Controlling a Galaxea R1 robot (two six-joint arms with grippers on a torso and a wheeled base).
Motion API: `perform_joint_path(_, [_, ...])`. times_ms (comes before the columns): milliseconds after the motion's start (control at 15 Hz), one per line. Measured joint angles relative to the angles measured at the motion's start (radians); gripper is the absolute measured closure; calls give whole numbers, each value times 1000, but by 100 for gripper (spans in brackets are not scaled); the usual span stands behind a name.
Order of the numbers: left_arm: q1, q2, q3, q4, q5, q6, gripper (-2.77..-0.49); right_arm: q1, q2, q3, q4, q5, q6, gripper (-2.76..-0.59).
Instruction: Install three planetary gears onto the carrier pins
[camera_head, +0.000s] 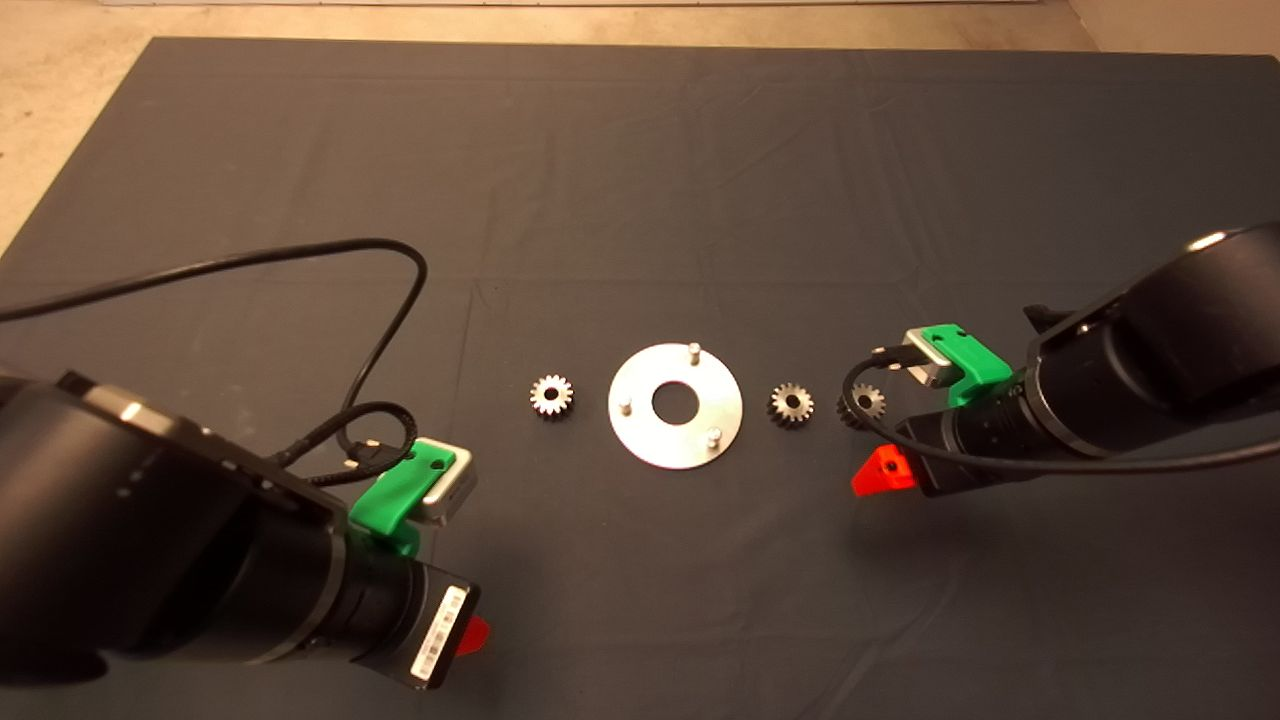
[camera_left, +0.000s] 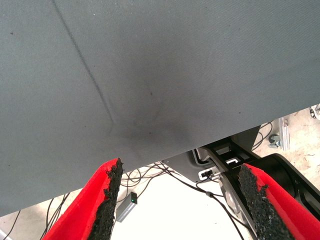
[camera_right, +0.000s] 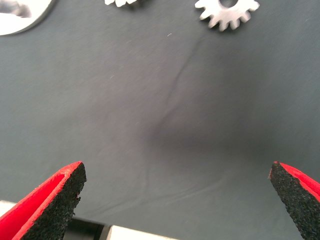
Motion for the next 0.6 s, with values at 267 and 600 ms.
perform_joint_path(267, [0, -2, 0, 0, 0, 0, -164, -8, -1, -65, -20, 1, -60, -275])
perform_joint_path(600, [0, -2, 0, 0, -1, 0, -164, -8, -25, -130, -38, 1, -128, -275])
